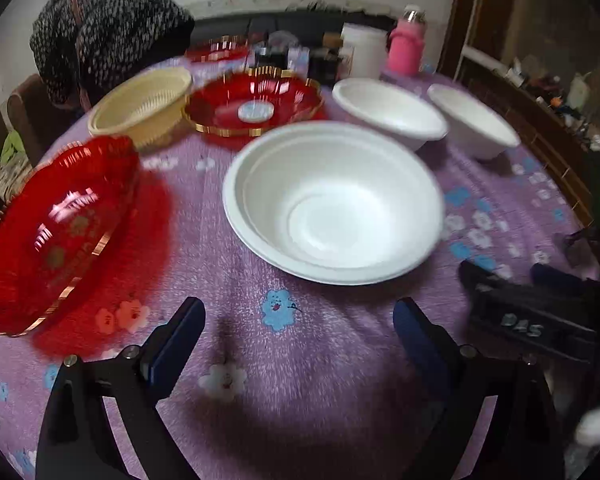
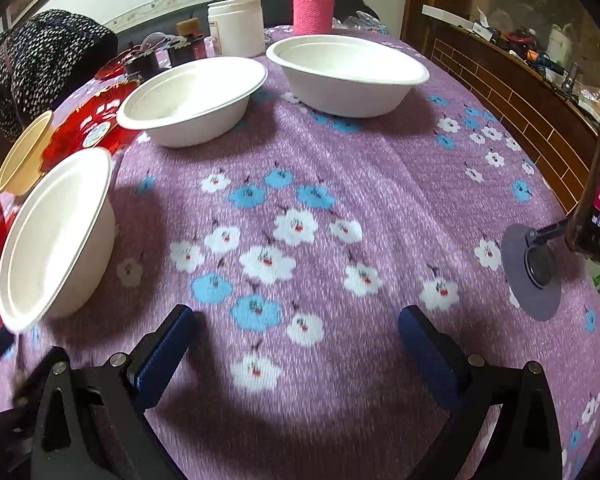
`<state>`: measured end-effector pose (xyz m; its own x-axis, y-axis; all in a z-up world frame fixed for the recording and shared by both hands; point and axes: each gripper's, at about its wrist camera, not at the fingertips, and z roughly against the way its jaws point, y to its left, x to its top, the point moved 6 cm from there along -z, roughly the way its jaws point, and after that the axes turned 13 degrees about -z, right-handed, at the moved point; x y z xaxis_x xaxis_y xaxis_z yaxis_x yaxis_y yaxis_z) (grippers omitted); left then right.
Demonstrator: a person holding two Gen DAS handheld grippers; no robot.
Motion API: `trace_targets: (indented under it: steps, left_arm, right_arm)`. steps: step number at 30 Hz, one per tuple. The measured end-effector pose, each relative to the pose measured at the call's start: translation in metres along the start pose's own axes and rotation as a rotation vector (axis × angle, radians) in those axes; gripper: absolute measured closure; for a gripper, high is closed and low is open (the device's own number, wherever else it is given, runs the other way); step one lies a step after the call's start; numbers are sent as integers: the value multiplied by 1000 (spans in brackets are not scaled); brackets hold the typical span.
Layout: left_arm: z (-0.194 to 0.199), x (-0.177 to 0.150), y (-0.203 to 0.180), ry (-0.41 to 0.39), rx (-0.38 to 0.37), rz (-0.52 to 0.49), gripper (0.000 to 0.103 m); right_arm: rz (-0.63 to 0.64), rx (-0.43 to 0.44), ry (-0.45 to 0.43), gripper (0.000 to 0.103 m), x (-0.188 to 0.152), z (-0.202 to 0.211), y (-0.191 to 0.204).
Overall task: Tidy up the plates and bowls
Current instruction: 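Move the right tool toward the large red scalloped plate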
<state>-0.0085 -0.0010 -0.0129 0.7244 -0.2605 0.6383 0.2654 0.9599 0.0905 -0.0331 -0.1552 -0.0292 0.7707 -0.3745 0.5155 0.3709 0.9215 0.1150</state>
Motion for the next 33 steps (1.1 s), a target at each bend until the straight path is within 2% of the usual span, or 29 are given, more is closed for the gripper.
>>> trace_targets:
  steps: [5,11,14,18,20,22,23,27,30,33]
  left_arm:
    - [70,3,11,-227,69,-6,8]
    - [154,-4,70,-449,264,87,7]
    - [194,-15,112,-538,406,163,0]
    - [239,-35,167,-618,593,250,0]
    - [249,-40,190,-621,627,282,0]
    - [244,-43,216,-563,611,330,0]
    - [239,-47,228,-519,595,364,0]
    - [218,-67,265,-403,470,476,0]
    - [210,-83,278,-343,413,508,0]
    - [201,-96,280,-295,388,524,0]
  right_arm:
    - [27,18,-24,1,-10,7,-1]
    - [50,22,-18,1,-20,16,0]
    - [51,22,-91,3,-17,36,1]
    - [90,93,-257,3,-5,89,26]
    - [112,155,-335,3,-1,114,46]
    - [140,286,-396,2,0,139,76]
    - [156,333,-391,2,-1,144,90]
    - [207,427,-287,2,-7,141,145]
    - [237,475,-196,2,-17,130,178]
    - [257,519,-163,2,-30,121,202]
